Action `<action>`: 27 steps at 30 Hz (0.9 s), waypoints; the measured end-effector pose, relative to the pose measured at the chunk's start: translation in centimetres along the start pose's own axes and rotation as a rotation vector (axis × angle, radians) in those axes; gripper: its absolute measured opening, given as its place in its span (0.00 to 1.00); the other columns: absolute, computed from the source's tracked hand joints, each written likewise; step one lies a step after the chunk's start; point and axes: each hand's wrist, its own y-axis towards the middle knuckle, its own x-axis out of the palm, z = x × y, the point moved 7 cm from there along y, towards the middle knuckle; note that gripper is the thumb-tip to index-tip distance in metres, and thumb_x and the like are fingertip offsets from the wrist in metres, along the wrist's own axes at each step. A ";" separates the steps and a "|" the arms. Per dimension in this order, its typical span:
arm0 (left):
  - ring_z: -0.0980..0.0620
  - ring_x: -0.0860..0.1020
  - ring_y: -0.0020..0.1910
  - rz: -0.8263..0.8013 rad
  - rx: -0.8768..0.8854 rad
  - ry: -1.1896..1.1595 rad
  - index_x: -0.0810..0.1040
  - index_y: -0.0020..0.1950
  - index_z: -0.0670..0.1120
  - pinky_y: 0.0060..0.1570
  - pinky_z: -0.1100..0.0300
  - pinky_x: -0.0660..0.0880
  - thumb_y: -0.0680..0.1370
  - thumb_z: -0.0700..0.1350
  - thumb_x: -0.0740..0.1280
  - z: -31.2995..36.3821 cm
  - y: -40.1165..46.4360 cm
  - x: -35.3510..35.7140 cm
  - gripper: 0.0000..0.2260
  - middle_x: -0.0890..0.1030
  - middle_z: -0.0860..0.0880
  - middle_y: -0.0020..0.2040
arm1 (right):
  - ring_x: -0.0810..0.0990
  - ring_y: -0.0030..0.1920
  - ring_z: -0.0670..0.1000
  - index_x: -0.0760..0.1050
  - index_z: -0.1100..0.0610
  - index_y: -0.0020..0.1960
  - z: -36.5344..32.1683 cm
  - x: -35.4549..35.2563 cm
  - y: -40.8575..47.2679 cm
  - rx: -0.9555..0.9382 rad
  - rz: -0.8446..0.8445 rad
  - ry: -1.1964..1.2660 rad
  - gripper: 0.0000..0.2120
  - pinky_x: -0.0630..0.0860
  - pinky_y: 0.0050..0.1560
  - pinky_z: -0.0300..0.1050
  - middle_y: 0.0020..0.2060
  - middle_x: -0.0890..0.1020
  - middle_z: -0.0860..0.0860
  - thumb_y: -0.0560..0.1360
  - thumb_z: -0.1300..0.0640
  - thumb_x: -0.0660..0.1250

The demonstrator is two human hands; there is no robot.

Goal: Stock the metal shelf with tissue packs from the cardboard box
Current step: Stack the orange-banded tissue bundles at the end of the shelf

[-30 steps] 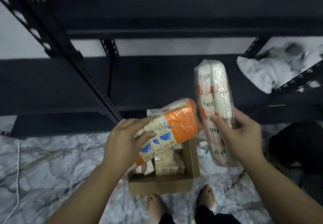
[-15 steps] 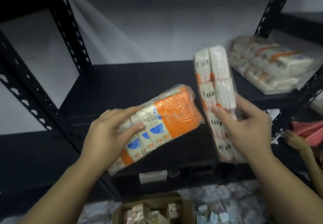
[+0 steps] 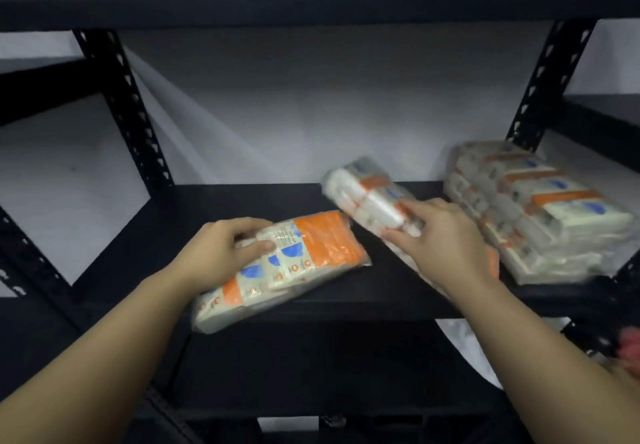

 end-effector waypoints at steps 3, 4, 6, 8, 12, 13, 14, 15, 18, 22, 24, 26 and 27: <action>0.66 0.79 0.56 0.023 -0.039 0.043 0.80 0.67 0.60 0.56 0.65 0.77 0.80 0.56 0.71 0.1 1.0 0.5 0.15 0.82 0.64 0.60 | 0.77 0.53 0.57 0.79 0.45 0.67 0.9 1.7 0.6 -0.009 -0.074 -0.127 0.29 0.75 0.52 0.57 0.54 0.82 0.51 0.70 0.31 0.72; 0.64 0.80 0.56 0.039 -0.047 0.055 0.80 0.68 0.59 0.54 0.66 0.77 0.81 0.55 0.70 0.4 1.1 0.8 0.15 0.82 0.62 0.60 | 0.76 0.53 0.56 0.79 0.44 0.67 1.2 2.1 0.7 -0.007 -0.091 -0.154 0.30 0.74 0.52 0.56 0.54 0.81 0.51 0.71 0.30 0.71; 0.61 0.80 0.58 0.069 -0.041 0.077 0.80 0.67 0.60 0.56 0.62 0.77 0.81 0.56 0.69 1.4 1.2 1.6 0.15 0.81 0.60 0.60 | 0.75 0.55 0.55 0.77 0.44 0.68 1.8 2.7 0.9 0.002 -0.113 -0.178 0.31 0.72 0.55 0.56 0.57 0.80 0.50 0.71 0.27 0.68; 0.56 0.78 0.63 0.062 -0.020 0.141 0.77 0.70 0.62 0.64 0.52 0.76 0.78 0.66 0.66 2.6 1.0 2.8 0.22 0.79 0.59 0.63 | 0.74 0.58 0.56 0.76 0.45 0.69 1.9 3.2 1.2 0.007 -0.136 -0.180 0.32 0.70 0.59 0.57 0.61 0.78 0.52 0.73 0.27 0.65; 0.49 0.65 0.77 -0.051 -0.027 0.370 0.61 0.79 0.66 0.77 0.41 0.59 0.66 0.83 0.57 3.6 0.3 5.2 0.44 0.66 0.54 0.79 | 0.74 0.63 0.59 0.74 0.47 0.71 1.6 3.9 1.5 0.000 -0.166 -0.195 0.32 0.69 0.68 0.60 0.66 0.77 0.55 0.75 0.28 0.62; 0.49 0.64 0.77 -0.057 -0.022 0.388 0.59 0.80 0.66 0.78 0.41 0.58 0.65 0.84 0.56 3.6 0.4 5.3 0.46 0.64 0.54 0.80 | 0.74 0.64 0.59 0.74 0.47 0.71 1.5 4.0 1.5 0.003 -0.172 -0.194 0.32 0.68 0.69 0.60 0.67 0.76 0.55 0.76 0.29 0.62; 0.49 0.64 0.77 -0.052 -0.011 0.389 0.58 0.80 0.67 0.78 0.42 0.58 0.65 0.84 0.56 3.5 0.4 5.2 0.47 0.64 0.54 0.80 | 0.74 0.65 0.60 0.73 0.47 0.72 1.5 4.0 1.5 0.004 -0.178 -0.196 0.32 0.68 0.70 0.61 0.68 0.76 0.55 0.76 0.29 0.62; 0.49 0.65 0.77 -0.048 0.001 0.385 0.58 0.80 0.67 0.77 0.42 0.59 0.64 0.84 0.56 3.1 0.5 5.0 0.47 0.64 0.55 0.80 | 0.74 0.66 0.60 0.72 0.47 0.73 1.4 4.1 1.5 0.001 -0.186 -0.202 0.32 0.68 0.71 0.61 0.69 0.76 0.55 0.77 0.29 0.62; 0.49 0.67 0.75 -0.060 0.043 0.401 0.58 0.80 0.67 0.75 0.43 0.61 0.65 0.84 0.57 1.9 1.1 4.5 0.46 0.65 0.55 0.79 | 0.73 0.68 0.59 0.69 0.46 0.75 1.0 4.2 1.2 -0.013 -0.213 -0.213 0.32 0.67 0.72 0.61 0.71 0.74 0.53 0.77 0.30 0.62; 0.49 0.68 0.74 -0.098 0.105 0.413 0.58 0.80 0.67 0.73 0.43 0.63 0.68 0.80 0.63 0.2 2.5 3.4 0.43 0.67 0.53 0.78 | 0.73 0.67 0.57 0.70 0.44 0.74 1.0 3.8 0.5 -0.015 -0.232 -0.197 0.31 0.68 0.71 0.60 0.70 0.75 0.51 0.76 0.30 0.63; 0.49 0.69 0.74 -0.122 0.132 0.405 0.58 0.80 0.68 0.73 0.43 0.64 0.69 0.79 0.64 -0.8 3.2 2.6 0.42 0.67 0.53 0.78 | 0.73 0.66 0.57 0.71 0.43 0.74 1.0 3.4 0.2 0.003 -0.252 -0.170 0.31 0.69 0.70 0.59 0.70 0.75 0.50 0.76 0.30 0.64; 0.48 0.68 0.74 -0.138 0.145 0.406 0.57 0.80 0.68 0.73 0.43 0.65 0.69 0.79 0.64 -1.9 3.9 1.8 0.43 0.66 0.53 0.79 | 0.73 0.65 0.56 0.73 0.42 0.72 1.0 2.8 -0.1 0.038 -0.269 -0.137 0.30 0.71 0.69 0.58 0.69 0.75 0.49 0.75 0.30 0.67; 0.47 0.68 0.75 -0.142 0.147 0.412 0.57 0.80 0.67 0.73 0.42 0.64 0.69 0.78 0.65 -2.3 4.1 1.4 0.43 0.65 0.52 0.80 | 0.73 0.65 0.55 0.73 0.42 0.72 1.0 2.6 -0.2 0.059 -0.274 -0.117 0.30 0.71 0.68 0.58 0.68 0.76 0.49 0.74 0.30 0.68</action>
